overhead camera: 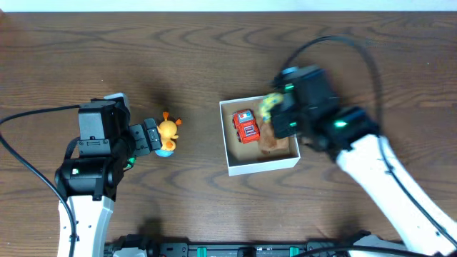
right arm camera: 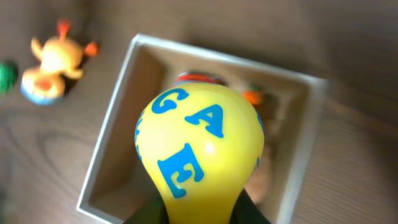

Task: Pack container
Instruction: 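Place the yellow ball into the box and withdraw the right gripper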

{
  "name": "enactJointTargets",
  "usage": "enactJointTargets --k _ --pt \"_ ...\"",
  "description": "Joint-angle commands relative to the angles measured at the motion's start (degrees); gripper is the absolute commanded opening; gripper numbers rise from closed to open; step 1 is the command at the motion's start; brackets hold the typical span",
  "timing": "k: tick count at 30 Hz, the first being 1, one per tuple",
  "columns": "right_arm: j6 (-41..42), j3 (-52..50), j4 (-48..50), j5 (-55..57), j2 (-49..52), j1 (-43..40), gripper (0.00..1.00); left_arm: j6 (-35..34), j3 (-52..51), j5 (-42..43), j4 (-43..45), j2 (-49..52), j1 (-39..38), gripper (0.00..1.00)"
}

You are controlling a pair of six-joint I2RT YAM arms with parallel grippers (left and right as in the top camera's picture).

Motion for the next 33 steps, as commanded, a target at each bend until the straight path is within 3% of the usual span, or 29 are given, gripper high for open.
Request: enactJointTargets --k 1,9,10,11,12,13,16,27,33 --pt "-2.54 0.39 1.25 -0.07 4.76 3.48 0.03 -0.52 1.07 -0.04 -0.13 0.11 0.20 0.98" --pt "-3.15 0.39 3.93 -0.15 13.07 9.57 0.06 -0.52 1.07 -0.04 -0.13 0.11 0.20 0.98" --pt "-3.19 0.39 3.80 -0.15 13.38 10.03 0.10 -0.52 1.07 -0.04 -0.11 0.11 0.20 0.98" --pt "-3.26 0.39 3.65 -0.13 13.44 10.40 0.22 -0.52 1.07 -0.04 -0.11 0.11 0.20 0.98" --pt "-3.76 0.39 3.50 -0.11 13.46 10.64 0.42 -0.52 1.07 -0.04 -0.11 0.11 0.20 0.98" --pt "-4.28 0.39 3.34 -0.09 13.46 10.82 0.55 -0.52 1.07 -0.04 -0.11 0.11 0.20 0.98" --pt "-4.68 0.39 3.39 -0.07 13.46 10.97 0.72 -0.52 1.07 -0.04 -0.11 0.11 0.20 0.98" --pt "-4.83 2.21 3.61 3.93 11.91 7.76 0.76 -0.52 1.07 -0.04 -0.11 0.11 0.20 0.98" --pt "0.63 10.05 -0.83 14.95 6.67 -2.75 0.78 -0.52 1.07 -0.04 -0.15 0.11 0.20 0.98"
